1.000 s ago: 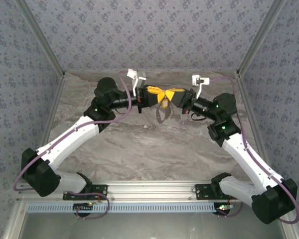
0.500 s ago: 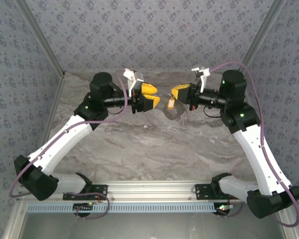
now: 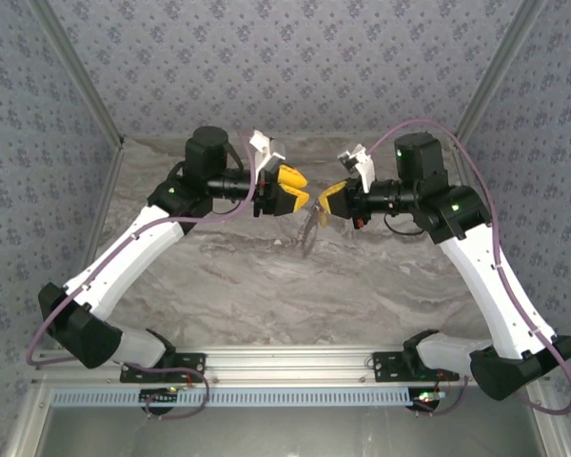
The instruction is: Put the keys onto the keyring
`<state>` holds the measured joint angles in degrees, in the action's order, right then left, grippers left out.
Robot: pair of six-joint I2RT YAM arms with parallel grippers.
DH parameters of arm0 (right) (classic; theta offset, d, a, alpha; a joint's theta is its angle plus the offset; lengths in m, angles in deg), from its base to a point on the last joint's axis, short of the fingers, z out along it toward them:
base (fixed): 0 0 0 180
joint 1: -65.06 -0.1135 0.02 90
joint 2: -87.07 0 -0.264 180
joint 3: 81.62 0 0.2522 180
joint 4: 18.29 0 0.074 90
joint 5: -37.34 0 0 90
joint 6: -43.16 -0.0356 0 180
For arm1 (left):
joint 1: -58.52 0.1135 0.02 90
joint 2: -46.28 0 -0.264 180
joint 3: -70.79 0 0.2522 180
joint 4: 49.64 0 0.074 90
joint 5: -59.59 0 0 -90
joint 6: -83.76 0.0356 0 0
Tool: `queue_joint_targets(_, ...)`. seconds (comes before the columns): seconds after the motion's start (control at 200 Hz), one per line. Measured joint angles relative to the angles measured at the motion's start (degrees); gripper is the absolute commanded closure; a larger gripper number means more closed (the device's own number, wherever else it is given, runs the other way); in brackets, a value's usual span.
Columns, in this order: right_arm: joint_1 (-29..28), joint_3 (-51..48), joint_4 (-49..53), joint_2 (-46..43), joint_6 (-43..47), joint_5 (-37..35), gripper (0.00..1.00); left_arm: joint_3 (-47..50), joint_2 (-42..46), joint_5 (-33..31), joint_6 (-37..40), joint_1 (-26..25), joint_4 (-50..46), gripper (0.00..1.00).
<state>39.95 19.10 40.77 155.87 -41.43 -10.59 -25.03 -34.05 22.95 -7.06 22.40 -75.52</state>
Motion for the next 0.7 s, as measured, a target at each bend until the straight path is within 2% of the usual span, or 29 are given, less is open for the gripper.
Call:
queue_joint_targets(0.58,-2.23,1.6,1.95,1.29,1.73,-2.36,1.0,-3.52,-3.72,2.71,2.34,-2.16,-4.5,0.6)
queue_joint_targets(0.699,-2.23,1.6,1.9,1.29,1.73,-2.71,1.0,-3.54,-3.82,2.86,2.32,-2.25,-4.63,0.65)
